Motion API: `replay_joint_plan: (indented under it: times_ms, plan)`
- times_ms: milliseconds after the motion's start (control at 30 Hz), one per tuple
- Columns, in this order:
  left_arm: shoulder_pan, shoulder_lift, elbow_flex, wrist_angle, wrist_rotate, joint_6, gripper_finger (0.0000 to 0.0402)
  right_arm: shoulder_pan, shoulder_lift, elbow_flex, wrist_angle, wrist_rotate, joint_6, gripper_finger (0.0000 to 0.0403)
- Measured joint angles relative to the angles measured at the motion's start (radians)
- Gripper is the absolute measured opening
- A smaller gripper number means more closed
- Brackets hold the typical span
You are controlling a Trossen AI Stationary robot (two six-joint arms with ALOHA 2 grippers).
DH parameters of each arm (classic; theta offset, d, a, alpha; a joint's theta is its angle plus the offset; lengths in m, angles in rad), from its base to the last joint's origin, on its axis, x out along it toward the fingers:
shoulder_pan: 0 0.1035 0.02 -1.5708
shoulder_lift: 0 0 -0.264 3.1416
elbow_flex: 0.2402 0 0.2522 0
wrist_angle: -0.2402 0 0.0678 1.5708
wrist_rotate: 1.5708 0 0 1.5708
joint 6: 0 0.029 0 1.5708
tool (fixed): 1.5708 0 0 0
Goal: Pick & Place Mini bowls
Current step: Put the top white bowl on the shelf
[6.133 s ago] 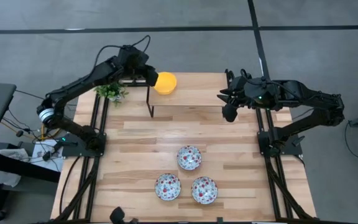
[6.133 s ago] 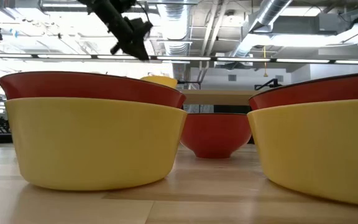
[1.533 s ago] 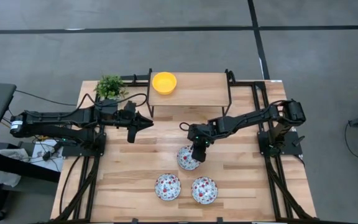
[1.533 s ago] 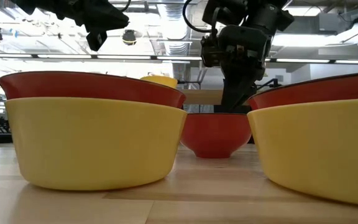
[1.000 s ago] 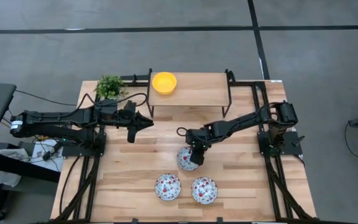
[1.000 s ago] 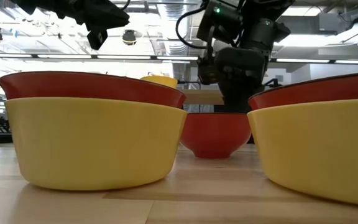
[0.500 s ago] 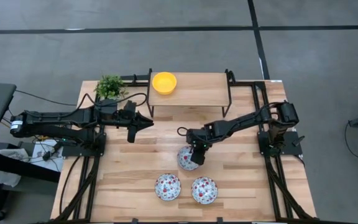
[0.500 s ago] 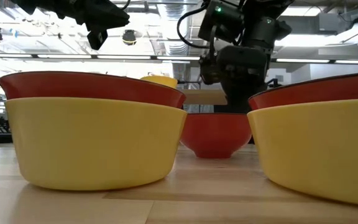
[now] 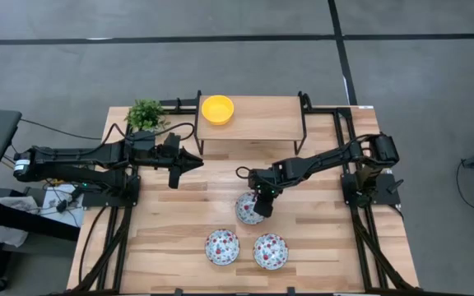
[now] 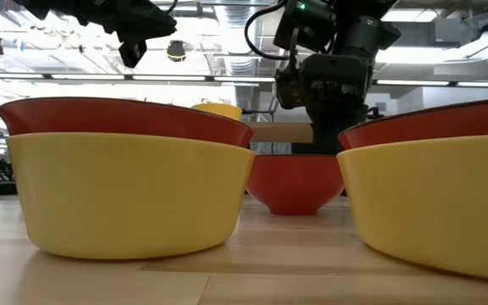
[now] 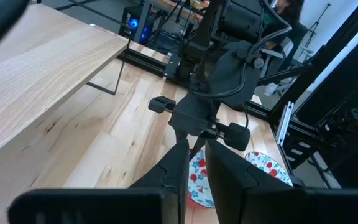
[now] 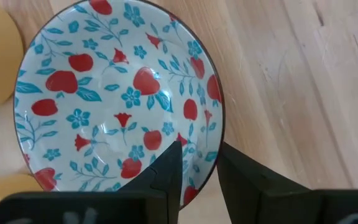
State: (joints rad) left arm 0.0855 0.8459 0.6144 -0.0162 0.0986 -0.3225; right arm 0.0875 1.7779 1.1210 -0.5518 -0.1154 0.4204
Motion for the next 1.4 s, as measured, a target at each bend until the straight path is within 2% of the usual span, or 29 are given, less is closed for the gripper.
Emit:
replay_joint_plan:
  times_ms: [600, 733, 900, 1400]
  plan:
    - [0.000, 0.000, 0.000, 0.000, 0.000, 0.000, 0.0053, 0.000, 0.000, 0.043, -0.048, 0.014, -0.009, 0.0086]
    - [0.000, 0.000, 0.000, 0.000, 0.000, 0.000, 0.0053, 0.000, 0.000, 0.043, -0.051, 0.036, -0.009, 0.0064]
    - [0.000, 0.000, 0.000, 0.000, 0.000, 0.000, 0.0053, -0.007, 0.000, 0.044, -0.055, 0.034, -0.009, 0.0008]
    - [0.000, 0.000, 0.000, -0.001, 0.000, 0.000, 0.0053, -0.036, -0.001, 0.061, -0.106, -0.036, 0.012, 0.0002]
